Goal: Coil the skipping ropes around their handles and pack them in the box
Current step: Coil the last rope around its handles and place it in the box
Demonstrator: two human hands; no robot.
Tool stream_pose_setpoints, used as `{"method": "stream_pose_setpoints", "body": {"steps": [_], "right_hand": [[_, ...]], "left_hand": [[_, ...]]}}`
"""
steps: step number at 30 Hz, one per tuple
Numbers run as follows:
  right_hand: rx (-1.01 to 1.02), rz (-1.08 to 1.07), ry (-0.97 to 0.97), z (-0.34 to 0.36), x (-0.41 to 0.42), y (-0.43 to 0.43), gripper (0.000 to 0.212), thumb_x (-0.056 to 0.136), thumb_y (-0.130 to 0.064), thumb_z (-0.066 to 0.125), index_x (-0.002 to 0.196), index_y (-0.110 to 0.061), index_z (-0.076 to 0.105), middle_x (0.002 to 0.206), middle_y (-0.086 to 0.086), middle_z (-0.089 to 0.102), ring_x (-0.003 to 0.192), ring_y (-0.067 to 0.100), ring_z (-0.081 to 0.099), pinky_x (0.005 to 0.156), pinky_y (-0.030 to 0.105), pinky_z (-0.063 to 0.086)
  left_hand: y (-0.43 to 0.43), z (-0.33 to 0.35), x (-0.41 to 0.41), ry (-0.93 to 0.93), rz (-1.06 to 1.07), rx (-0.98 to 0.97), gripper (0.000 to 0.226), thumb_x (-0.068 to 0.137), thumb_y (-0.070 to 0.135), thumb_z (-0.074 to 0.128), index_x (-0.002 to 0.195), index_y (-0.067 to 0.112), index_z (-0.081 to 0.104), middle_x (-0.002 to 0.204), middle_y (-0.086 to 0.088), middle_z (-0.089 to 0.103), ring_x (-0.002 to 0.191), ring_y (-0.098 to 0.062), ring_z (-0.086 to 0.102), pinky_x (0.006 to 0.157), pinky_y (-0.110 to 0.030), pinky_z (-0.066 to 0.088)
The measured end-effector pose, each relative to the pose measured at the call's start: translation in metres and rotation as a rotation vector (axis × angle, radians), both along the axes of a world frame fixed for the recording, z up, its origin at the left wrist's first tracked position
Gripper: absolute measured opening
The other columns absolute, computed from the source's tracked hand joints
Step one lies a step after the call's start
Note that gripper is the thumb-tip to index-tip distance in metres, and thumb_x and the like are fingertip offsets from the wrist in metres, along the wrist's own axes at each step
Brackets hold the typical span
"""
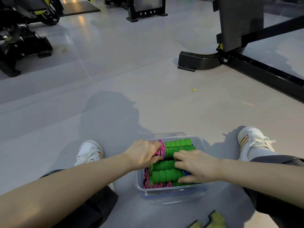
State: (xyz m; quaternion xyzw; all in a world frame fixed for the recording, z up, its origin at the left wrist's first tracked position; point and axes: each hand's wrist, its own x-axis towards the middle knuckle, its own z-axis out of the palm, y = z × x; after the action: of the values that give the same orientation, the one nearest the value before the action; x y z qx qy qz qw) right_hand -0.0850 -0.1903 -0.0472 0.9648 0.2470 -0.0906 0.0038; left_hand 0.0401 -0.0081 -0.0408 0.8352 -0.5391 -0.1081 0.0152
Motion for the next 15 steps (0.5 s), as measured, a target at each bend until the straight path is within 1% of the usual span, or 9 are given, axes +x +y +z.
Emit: {"method": "stream_pose_setpoints", "body": {"steps": [1,3,7,9,10,11,13,14,15], "right_hand": [[0.010,-0.031,0.042,-0.002,0.000,0.005,0.042,0.086,-0.050,0.053,0.093,-0.009,0.057,0.101,0.008,0.052,0.090,0.026,0.050,0.072,0.039,0.045],[0.057,-0.039,0.055,-0.005,0.001,0.009,0.039,0.085,-0.044,0.057,0.094,-0.006,0.056,0.101,0.011,0.052,0.090,0.029,0.050,0.074,0.040,0.044],[0.087,0.048,-0.024,-0.004,-0.005,0.006,0.032,0.078,-0.048,0.053,0.079,-0.017,0.049,0.081,-0.001,0.053,0.069,0.017,0.052,0.053,0.025,0.042],[0.081,0.082,-0.009,-0.004,-0.006,0.006,0.032,0.077,-0.050,0.052,0.079,-0.018,0.045,0.081,-0.001,0.052,0.067,0.016,0.051,0.051,0.024,0.043],[0.090,0.080,0.013,-0.004,-0.006,0.006,0.033,0.079,-0.049,0.054,0.081,-0.017,0.045,0.087,0.001,0.053,0.072,0.018,0.051,0.055,0.027,0.046],[0.110,0.057,0.051,-0.004,-0.005,0.005,0.034,0.082,-0.048,0.055,0.085,-0.016,0.048,0.099,0.006,0.053,0.081,0.021,0.051,0.065,0.032,0.048],[0.132,-0.029,0.128,-0.005,-0.003,0.003,0.037,0.085,-0.051,0.053,0.093,-0.014,0.052,0.125,0.011,0.044,0.100,0.026,0.044,0.087,0.036,0.041],[0.139,-0.070,0.157,-0.005,-0.003,0.004,0.038,0.085,-0.051,0.052,0.093,-0.014,0.053,0.130,0.010,0.041,0.103,0.025,0.041,0.091,0.036,0.037],[0.137,-0.087,0.173,-0.005,-0.002,0.005,0.037,0.086,-0.050,0.051,0.092,-0.014,0.053,0.129,0.010,0.043,0.102,0.024,0.039,0.092,0.036,0.036]], "left_hand": [[0.000,0.000,0.000,-0.002,0.006,0.004,0.038,0.096,0.043,0.048,0.116,0.011,0.047,0.110,-0.009,0.062,0.101,-0.030,0.056,0.078,-0.036,0.040],[-0.002,0.001,0.000,0.001,0.017,0.003,0.037,0.096,0.043,0.048,0.114,0.011,0.048,0.108,-0.010,0.062,0.098,-0.031,0.057,0.076,-0.036,0.040],[-0.005,0.000,-0.001,-0.011,0.050,0.008,0.036,0.096,0.043,0.049,0.111,0.011,0.050,0.109,-0.011,0.063,0.099,-0.032,0.057,0.075,-0.035,0.040],[-0.008,-0.002,-0.004,-0.057,0.046,0.022,0.035,0.096,0.043,0.049,0.111,0.011,0.049,0.111,-0.010,0.062,0.104,-0.032,0.057,0.076,-0.035,0.039],[-0.008,-0.002,-0.006,-0.067,0.045,0.028,0.035,0.096,0.043,0.049,0.111,0.011,0.049,0.111,-0.010,0.063,0.105,-0.032,0.056,0.076,-0.035,0.039],[-0.009,-0.001,-0.007,-0.061,0.053,0.033,0.034,0.096,0.043,0.049,0.110,0.011,0.050,0.110,-0.011,0.063,0.105,-0.032,0.056,0.075,-0.035,0.039],[-0.013,0.002,-0.007,-0.030,0.078,0.053,0.033,0.094,0.042,0.052,0.107,0.012,0.051,0.109,-0.012,0.064,0.104,-0.034,0.057,0.075,-0.035,0.041],[-0.015,0.003,-0.006,-0.020,0.089,0.065,0.033,0.094,0.042,0.053,0.107,0.012,0.052,0.109,-0.013,0.064,0.104,-0.034,0.057,0.076,-0.035,0.041],[-0.016,0.004,-0.006,-0.016,0.098,0.077,0.033,0.093,0.042,0.054,0.106,0.011,0.053,0.109,-0.013,0.063,0.103,-0.034,0.057,0.077,-0.035,0.042]]}}
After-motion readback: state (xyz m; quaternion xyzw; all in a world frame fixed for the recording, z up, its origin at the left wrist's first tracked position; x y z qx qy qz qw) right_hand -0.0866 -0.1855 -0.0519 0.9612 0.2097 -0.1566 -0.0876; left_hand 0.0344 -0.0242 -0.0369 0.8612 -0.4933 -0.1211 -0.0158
